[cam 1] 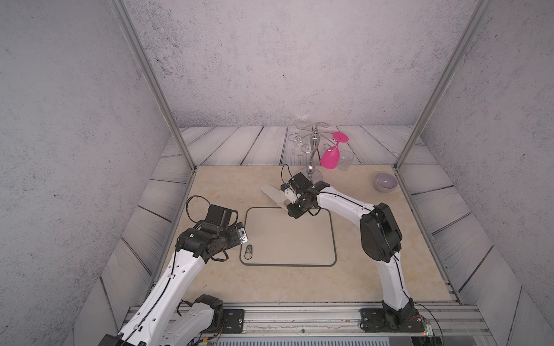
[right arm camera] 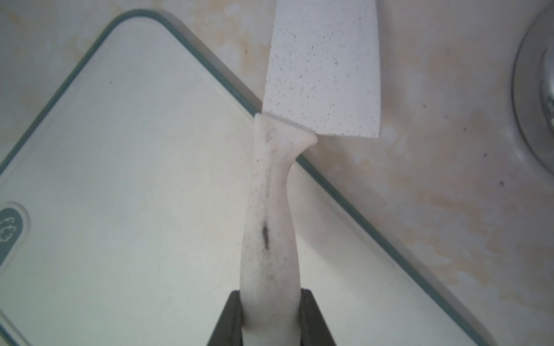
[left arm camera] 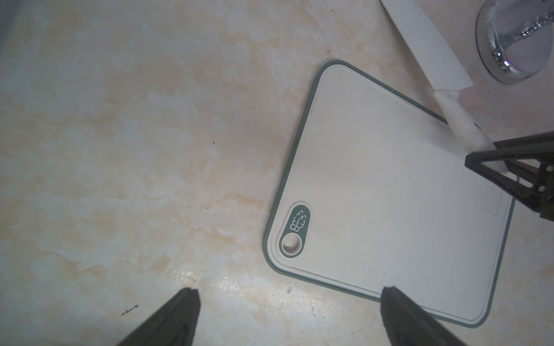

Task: Align the knife with the edge of the cutting board
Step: Pick up the knife at the center of the board.

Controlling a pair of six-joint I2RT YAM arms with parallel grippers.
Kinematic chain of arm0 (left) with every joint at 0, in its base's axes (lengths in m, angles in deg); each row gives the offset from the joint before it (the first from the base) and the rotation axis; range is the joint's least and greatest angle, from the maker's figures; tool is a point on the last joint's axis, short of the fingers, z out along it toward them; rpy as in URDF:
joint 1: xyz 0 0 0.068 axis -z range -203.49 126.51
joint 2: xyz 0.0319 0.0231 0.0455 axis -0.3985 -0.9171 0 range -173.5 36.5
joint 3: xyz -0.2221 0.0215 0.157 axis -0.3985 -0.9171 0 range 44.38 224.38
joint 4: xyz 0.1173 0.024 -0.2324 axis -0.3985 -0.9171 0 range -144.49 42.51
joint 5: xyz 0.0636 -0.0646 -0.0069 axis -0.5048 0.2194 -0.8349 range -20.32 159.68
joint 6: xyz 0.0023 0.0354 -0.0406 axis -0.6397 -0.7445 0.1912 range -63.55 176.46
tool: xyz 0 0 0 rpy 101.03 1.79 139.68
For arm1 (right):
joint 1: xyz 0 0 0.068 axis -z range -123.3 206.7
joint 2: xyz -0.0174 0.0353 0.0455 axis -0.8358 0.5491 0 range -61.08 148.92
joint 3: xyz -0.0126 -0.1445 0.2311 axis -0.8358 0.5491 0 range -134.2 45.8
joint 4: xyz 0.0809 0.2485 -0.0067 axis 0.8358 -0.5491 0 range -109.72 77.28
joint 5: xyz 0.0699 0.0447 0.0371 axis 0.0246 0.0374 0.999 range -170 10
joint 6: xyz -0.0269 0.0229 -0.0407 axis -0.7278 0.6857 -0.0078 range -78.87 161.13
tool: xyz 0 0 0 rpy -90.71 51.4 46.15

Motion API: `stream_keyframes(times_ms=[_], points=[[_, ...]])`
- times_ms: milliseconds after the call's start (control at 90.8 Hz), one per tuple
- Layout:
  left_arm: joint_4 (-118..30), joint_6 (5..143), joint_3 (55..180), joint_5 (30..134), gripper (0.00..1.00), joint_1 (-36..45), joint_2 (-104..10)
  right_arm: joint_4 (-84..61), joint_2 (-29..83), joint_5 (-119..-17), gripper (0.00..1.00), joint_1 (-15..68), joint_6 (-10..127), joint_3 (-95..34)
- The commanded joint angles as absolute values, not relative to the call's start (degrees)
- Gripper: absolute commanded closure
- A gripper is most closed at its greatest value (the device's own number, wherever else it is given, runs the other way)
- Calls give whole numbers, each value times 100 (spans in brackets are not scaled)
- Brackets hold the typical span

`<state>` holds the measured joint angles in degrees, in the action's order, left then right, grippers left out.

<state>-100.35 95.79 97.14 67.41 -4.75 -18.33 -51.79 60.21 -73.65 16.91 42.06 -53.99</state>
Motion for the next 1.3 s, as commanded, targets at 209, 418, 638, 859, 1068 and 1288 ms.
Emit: stream_keyframes(times_ms=[209,418,638,859,1068,1288], points=[[-9786,9443,9629,6967,0,-512,-2008,-4546,5158,-7536,81,1480,4933,-3755],[-9837,9450,9591,6929,0,-512,-1962,-4315,5427,-7573,72,1469,5145,-3624],[-9913,9424,9600,6868,0,-512,-1883,-4282,5550,-7708,49,1473,5231,-3807],[-9926,9425,9588,6838,0,-512,-1875,-4522,5953,-7728,42,1473,5177,-4512],[-9938,9382,9621,6819,0,-512,-1898,-4959,6598,-7734,41,1469,5193,-5282],[-9928,9365,9625,6752,0,-512,-1920,-5096,6805,-7693,43,1470,5233,-5516]])
